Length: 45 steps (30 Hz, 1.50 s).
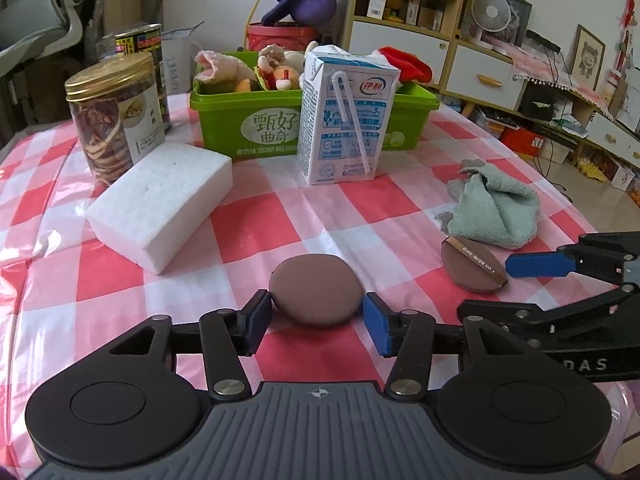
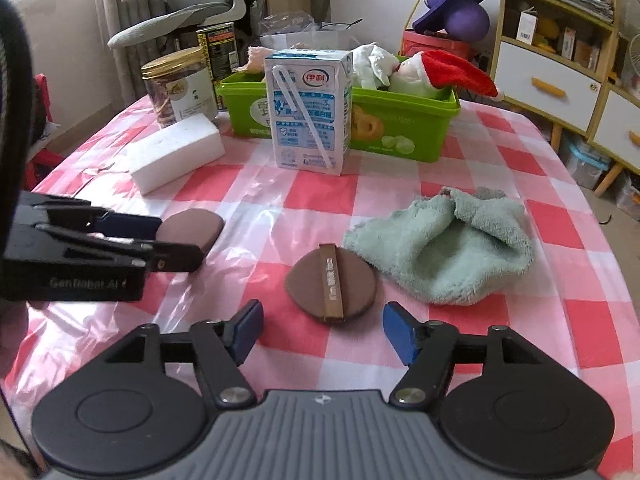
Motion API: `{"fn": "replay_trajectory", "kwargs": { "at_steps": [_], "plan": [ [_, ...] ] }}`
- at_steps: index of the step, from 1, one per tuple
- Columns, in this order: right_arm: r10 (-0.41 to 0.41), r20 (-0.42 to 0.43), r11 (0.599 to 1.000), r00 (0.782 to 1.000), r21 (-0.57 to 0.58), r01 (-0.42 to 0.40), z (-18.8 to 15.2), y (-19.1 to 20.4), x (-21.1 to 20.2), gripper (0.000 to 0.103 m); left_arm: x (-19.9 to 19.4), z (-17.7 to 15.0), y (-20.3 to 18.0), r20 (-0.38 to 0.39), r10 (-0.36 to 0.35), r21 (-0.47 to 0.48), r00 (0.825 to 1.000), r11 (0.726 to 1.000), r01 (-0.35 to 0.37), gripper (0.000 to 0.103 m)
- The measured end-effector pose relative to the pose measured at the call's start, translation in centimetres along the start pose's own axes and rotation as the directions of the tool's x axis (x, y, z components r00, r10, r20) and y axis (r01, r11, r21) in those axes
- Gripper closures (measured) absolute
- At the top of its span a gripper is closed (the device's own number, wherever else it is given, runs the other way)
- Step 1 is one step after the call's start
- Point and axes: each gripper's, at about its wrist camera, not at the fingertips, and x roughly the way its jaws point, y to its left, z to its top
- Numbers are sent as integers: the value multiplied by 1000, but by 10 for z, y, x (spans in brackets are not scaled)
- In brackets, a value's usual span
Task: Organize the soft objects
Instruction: 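Lift the brown puff with the left tool while the right lifts the Milk tea puff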
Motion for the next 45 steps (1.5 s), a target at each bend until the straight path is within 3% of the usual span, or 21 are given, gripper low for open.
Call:
{"fn": "replay_trajectory", "kwargs": {
  "at_steps": [3,7,10,38,45],
  "plan": [
    [1,2,1000,1000,17,-1,6,1,5,61,2,2,-2,-1,9,1,1000,1000,-9,50],
    [-7,4,1000,1000,4,7,12,6,7,85,2,4,-3,-10,20,13,1000,1000,-20,54],
    [28,13,1000,1000,-3,-28,13,8,3,86,0,4,-4,-16,15,25,1000,1000,-15,60],
    [133,84,989,988,57,-138,31,-1,-30,90,-27,20,-4,51,-4,36,999,999,2,60],
    [145,-12,989,989,18,-145,23,10,-13,71,-17,14,-8,-19,23,66,1000,998,-22,60]
  ]
}}
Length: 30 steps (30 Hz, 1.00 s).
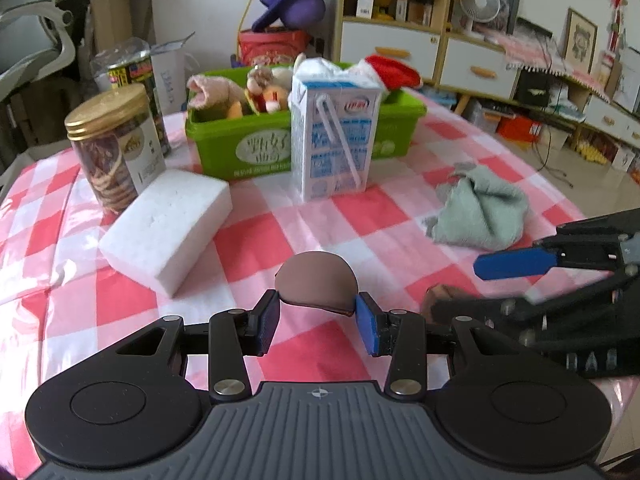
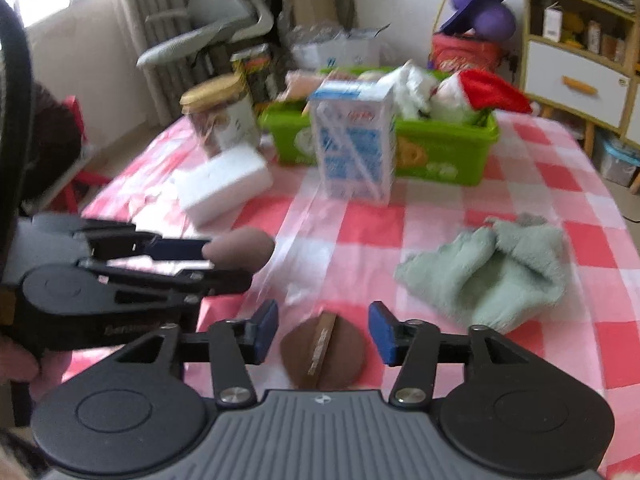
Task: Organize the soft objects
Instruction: 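Lift the brown puff with the left tool while the right lifts the Milk tea puff, then carry the puffs over the green bin and open both tools to drop them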
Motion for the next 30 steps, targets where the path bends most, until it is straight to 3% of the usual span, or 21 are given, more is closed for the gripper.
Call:
{"fn": "replay_trajectory", "kwargs": {
  "at_steps": [2,6,8,10,15,30],
  "plan": [
    [0,-36,1000,999,-23,-1,-4,4,6,64,3,-2,2,-15,9,-4,1000,1000,-9,60],
    [-51,-73,996,996,-76,45,-13,10,15,64,6,-4,7,-39,9,-36,999,999,-10,60],
    [-62,-63,994,996,-94,56,-15,12,15,65,6,-4,8,-41,10,-40,999,999,-12,60],
    [-67,-56,993,996,-102,61,-15,13,15,75,6,-3,8,-40,11,-41,999,999,-13,60],
    [-60,-51,995,997,-82,56,-12,10,12,82,4,-2,8,-32,11,-39,999,999,-12,60],
    [-72,49,997,996,8,72,16,-7,-11,82,-15,19,19,45,29,-103,999,994,-24,60]
  ]
}}
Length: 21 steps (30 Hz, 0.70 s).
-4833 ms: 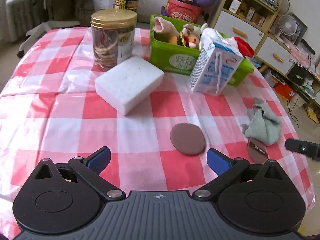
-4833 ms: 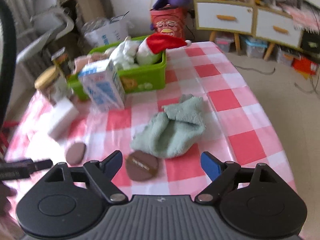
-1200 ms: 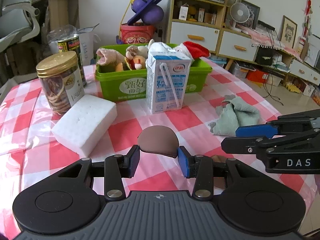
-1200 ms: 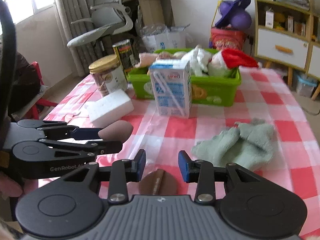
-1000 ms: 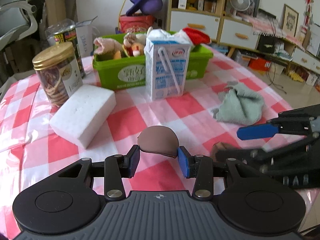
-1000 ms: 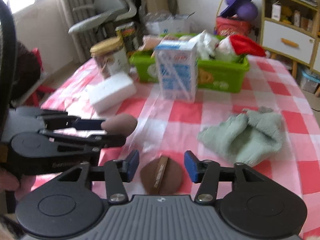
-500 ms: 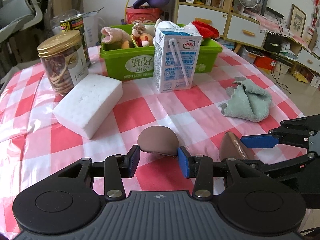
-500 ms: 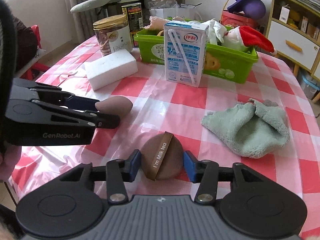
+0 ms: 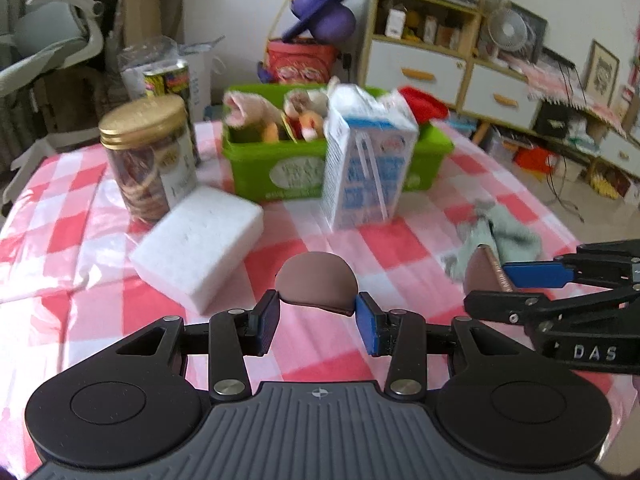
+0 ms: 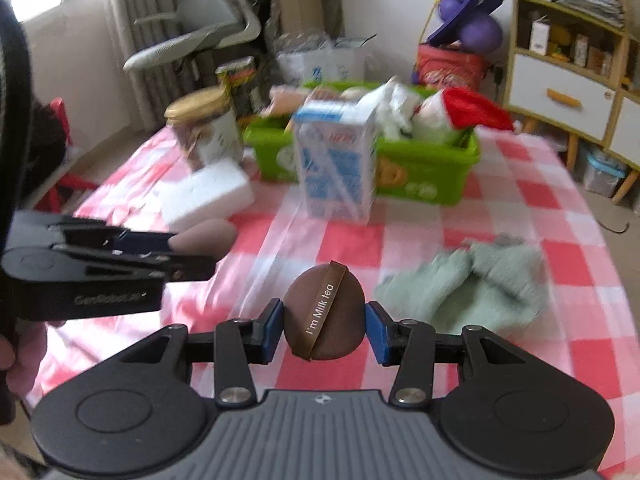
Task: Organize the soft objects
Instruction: 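Carry the puffs over the green bin and open both tools to drop them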
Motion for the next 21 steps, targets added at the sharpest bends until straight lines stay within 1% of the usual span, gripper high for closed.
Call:
{"fn": "replay_trajectory", "kwargs": {
  "at_steps": [3,7,11,15,18,21],
  "plan": [
    [-10,26,1000,1000,17,10,15,-8,-4,82,-4,15,5,16,2,-28,1000,1000,-2,60],
    [-14,66,998,998,62,10,35,-24,-6,82,-5,40,13,64,5,-42,998,999,-2,60],
    [27,110,985,994,168,-46,56,-46,-2,82,2,63,21,86,2,-54,996,999,3,60],
    [84,159,950,984,284,-127,78,-70,7,82,15,88,24,100,-5,-55,995,998,11,60],
    [95,188,930,978,334,-155,91,-82,18,82,26,105,25,107,-10,-54,994,998,16,60],
    [97,201,919,975,357,-165,100,-91,31,82,40,121,27,111,-7,-52,994,999,13,60]
  ]
}}
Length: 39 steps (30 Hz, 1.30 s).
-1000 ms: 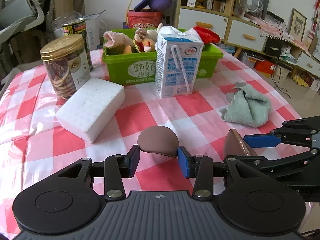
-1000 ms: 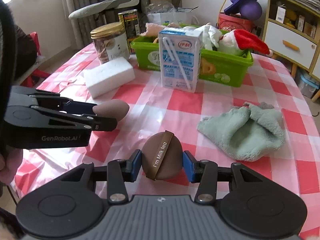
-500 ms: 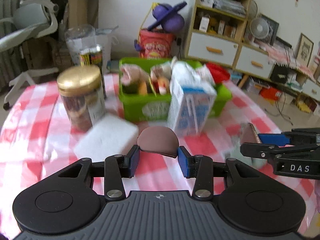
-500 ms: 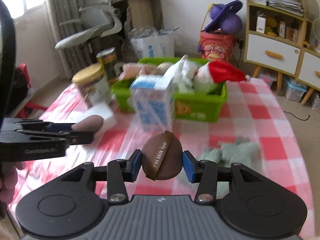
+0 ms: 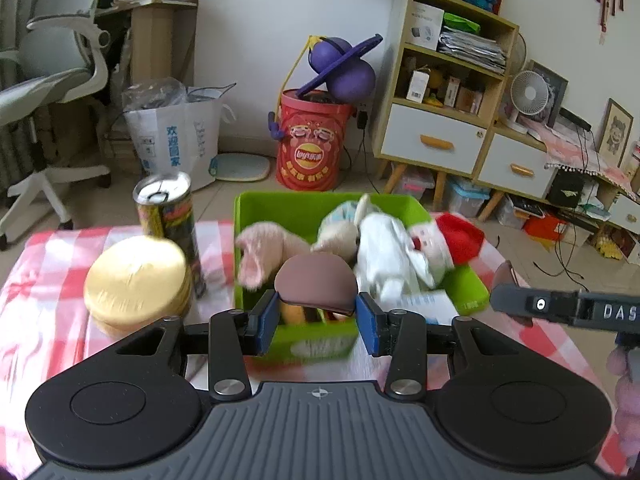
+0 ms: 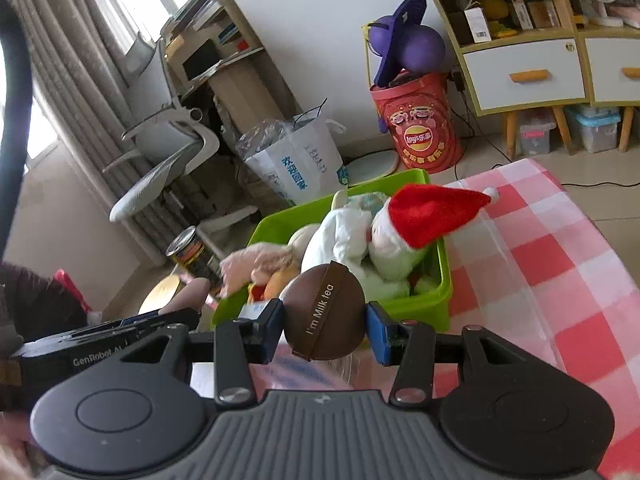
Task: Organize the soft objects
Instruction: 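Carry the puffs over the green bin and open both tools to drop them, then withdraw both open tools toward the white foam block and green towel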
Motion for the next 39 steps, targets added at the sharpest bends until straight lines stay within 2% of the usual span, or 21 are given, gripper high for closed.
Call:
{"fn": "replay_trajectory", "kwargs": {
  "at_steps": [5,12,22,23,25,27,39],
  "plan": [
    [12,27,999,1000,30,-13,8,-11,17,82,31,20,-3,17,22,16,1000,1000,-22,59],
    [-8,12,998,1000,66,7,11,-28,33,81,77,36,-1,-2,41,-35,999,999,-41,61],
    [-8,15,996,1000,89,6,10,-39,35,78,105,41,0,-9,71,-62,997,996,-71,61],
    [-6,20,995,1000,98,4,11,-39,34,76,105,41,0,-2,67,-68,998,995,-67,59],
    [0,22,993,1000,121,-3,11,-42,33,66,104,41,1,11,58,-87,998,995,-56,47],
    [8,18,990,1000,144,-10,13,-43,32,62,100,40,3,22,56,-101,998,993,-54,42],
    [-10,28,992,1000,130,6,17,-32,11,60,56,35,1,9,62,-82,998,995,-61,25]
  ]
}}
